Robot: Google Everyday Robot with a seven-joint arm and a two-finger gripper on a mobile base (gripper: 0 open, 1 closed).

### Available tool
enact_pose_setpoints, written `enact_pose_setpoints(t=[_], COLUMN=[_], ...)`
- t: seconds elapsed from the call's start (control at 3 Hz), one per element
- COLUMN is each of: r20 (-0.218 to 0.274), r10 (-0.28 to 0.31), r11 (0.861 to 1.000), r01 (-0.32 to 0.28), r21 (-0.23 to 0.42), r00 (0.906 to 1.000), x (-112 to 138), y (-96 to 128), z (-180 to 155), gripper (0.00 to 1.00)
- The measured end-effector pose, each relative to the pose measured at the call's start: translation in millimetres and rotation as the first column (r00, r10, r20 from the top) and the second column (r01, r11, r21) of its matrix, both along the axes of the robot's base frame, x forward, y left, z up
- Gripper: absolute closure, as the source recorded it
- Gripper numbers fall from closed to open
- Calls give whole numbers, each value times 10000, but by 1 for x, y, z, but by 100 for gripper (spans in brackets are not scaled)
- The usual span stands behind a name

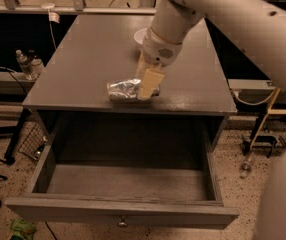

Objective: Place redbull can into top drawer

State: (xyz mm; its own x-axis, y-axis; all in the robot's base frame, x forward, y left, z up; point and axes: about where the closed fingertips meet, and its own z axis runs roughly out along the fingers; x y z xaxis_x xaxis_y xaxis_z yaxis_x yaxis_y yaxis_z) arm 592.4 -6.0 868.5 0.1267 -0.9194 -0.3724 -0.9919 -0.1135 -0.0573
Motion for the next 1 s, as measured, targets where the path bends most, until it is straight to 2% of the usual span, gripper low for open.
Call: enact_pose_setpoints(t=[0.33,0.67,1.0], r20=[-269,-577,-588], r10=[-873,-1641,-2055], r11=[9962,9864,9786], r01=[871,1633,2054], r21=[-78,-179,-86], r00=[9958,9848,9769], x=[-28,-62,-92], y=[-30,-50,-55], z=[-8,-11,-18], gripper=[100,100,100])
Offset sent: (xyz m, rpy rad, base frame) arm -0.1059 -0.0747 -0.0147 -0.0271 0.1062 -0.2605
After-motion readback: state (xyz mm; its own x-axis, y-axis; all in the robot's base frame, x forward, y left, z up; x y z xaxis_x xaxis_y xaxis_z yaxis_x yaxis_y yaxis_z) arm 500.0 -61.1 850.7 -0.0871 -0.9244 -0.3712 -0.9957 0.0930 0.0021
